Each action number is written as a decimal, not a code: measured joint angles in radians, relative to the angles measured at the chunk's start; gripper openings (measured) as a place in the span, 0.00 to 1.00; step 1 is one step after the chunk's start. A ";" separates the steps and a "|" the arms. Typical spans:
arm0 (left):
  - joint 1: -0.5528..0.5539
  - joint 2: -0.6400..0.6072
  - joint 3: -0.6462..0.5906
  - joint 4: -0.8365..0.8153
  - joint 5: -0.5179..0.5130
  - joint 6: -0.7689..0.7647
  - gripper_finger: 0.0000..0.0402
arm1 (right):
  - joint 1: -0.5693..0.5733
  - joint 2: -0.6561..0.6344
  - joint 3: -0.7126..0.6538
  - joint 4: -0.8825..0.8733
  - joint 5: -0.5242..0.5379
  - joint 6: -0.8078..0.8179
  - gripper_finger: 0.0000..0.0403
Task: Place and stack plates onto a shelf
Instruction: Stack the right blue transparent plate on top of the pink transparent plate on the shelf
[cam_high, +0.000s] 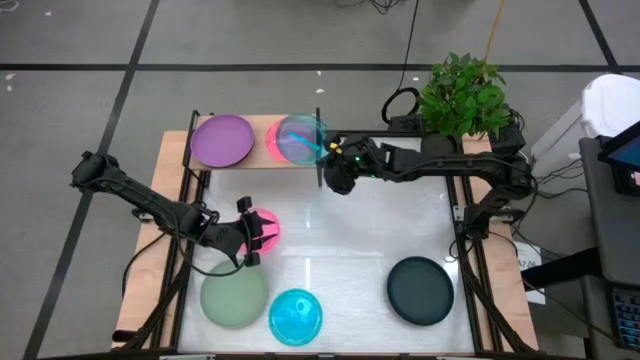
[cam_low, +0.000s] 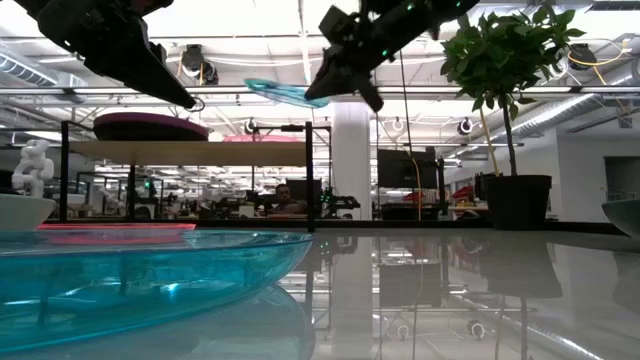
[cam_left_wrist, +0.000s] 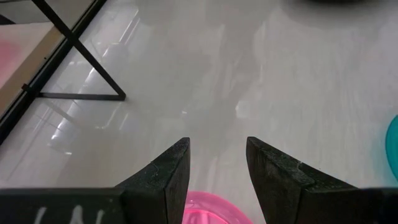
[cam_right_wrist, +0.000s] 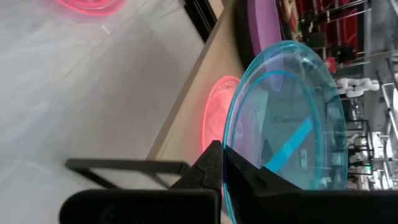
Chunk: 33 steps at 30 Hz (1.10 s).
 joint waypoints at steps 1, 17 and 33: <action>0.000 0.000 0.000 0.001 0.000 0.000 0.41 | -0.005 0.015 0.000 0.021 -0.003 -0.005 0.00; 0.000 0.000 0.000 0.008 0.002 0.001 0.41 | -0.034 0.137 0.000 0.185 -0.046 -0.048 0.00; 0.000 0.000 0.000 0.012 0.010 -0.003 0.41 | -0.061 0.137 0.000 0.181 -0.130 0.003 0.00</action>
